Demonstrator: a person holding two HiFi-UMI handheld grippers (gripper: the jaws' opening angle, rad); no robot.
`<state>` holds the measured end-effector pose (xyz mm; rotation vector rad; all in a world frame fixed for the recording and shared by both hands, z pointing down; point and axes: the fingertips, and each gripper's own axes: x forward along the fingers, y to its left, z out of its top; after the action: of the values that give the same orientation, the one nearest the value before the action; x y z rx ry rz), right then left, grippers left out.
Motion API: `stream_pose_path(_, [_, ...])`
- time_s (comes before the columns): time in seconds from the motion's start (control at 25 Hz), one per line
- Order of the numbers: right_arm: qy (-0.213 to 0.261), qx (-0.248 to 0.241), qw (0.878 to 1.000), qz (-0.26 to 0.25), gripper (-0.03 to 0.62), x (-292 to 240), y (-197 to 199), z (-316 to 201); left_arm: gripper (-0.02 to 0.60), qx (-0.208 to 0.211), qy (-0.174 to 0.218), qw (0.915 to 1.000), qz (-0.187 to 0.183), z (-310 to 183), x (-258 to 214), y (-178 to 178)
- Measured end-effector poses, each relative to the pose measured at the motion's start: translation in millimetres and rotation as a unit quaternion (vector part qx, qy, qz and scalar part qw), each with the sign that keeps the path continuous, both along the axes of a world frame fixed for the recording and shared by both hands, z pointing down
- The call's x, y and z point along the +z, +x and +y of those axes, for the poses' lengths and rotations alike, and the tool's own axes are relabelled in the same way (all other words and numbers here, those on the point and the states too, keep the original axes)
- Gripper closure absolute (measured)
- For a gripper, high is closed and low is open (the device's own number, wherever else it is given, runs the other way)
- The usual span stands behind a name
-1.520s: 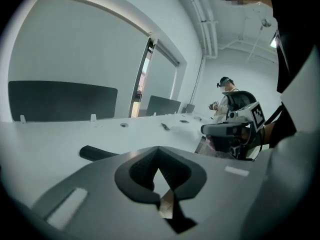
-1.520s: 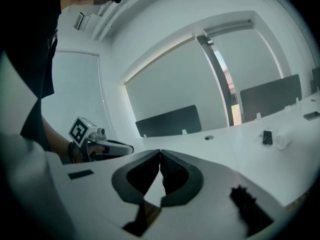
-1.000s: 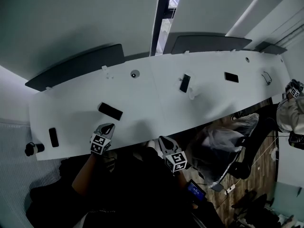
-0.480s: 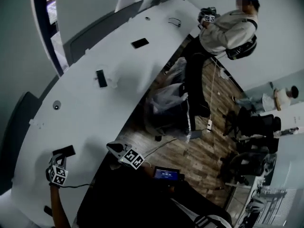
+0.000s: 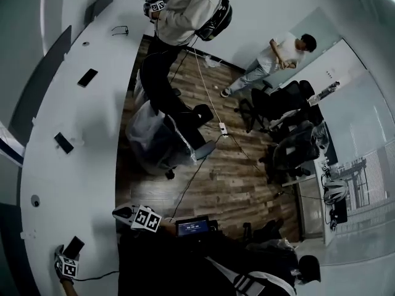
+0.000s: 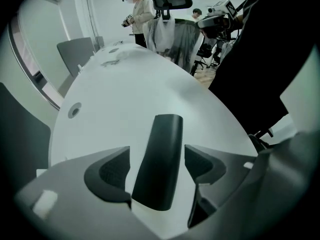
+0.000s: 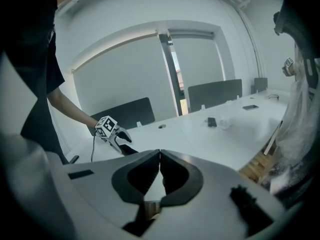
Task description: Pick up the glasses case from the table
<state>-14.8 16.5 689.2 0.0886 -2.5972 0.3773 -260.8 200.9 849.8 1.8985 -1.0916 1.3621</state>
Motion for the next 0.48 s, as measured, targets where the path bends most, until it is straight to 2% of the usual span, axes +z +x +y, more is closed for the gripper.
stream_pose_path(0.16, [0.005, 0.013, 1.000, 0.004, 0.586, 1, 6, 0, 0.179, 0.013, -0.052, 0.9983, 0.022, 4, 30, 2])
stream_pose_path(0.24, [0.006, 0.018, 1.000, 0.007, 0.586, 1, 7, 0, 0.160, 0.016, -0.074, 0.9969, 0.022, 6, 41, 0])
stream_pose_path(0.48, [0.012, 0.019, 1.000, 0.014, 0.586, 2, 9, 0, 0.179, 0.035, -0.072, 0.9968, 0.010, 7, 47, -2])
